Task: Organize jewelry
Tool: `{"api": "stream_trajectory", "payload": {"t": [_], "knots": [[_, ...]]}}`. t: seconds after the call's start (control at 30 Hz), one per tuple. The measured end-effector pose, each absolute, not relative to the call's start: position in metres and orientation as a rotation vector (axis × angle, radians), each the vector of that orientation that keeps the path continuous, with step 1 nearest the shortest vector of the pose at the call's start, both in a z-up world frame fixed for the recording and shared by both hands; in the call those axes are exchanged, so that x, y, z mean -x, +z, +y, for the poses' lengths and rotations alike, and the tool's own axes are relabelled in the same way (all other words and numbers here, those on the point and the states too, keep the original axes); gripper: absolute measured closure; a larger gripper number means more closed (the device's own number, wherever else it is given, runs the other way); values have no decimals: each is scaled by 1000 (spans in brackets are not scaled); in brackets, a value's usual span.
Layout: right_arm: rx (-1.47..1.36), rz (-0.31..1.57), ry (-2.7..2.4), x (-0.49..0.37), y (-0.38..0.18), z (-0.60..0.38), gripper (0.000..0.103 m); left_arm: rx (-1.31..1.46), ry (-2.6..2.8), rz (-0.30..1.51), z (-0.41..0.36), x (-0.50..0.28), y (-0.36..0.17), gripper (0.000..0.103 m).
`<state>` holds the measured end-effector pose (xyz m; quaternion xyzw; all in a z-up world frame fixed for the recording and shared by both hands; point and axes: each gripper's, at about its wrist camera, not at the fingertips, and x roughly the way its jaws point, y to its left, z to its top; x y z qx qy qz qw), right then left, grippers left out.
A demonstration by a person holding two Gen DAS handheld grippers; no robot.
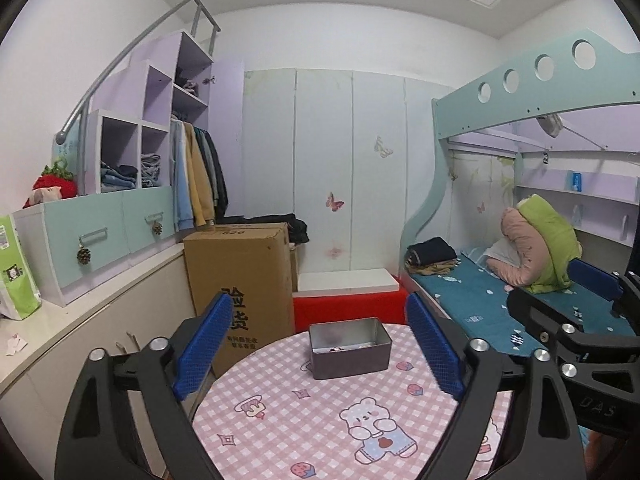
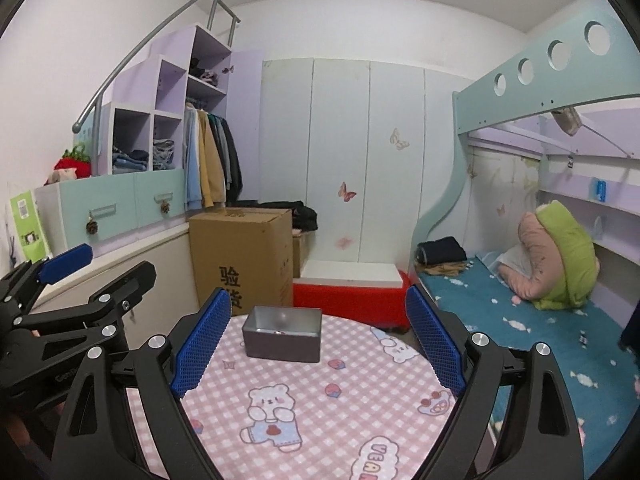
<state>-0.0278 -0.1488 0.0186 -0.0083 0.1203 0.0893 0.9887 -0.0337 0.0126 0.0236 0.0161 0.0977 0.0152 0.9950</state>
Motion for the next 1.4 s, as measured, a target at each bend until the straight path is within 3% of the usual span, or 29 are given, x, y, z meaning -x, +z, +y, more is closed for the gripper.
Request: {"api": "stream_trajectory", "payload": {"t": [1.4], "knots": [[-2,253,167,27,10,-158,17,-33,-3,205,11,30,18,12]]}}
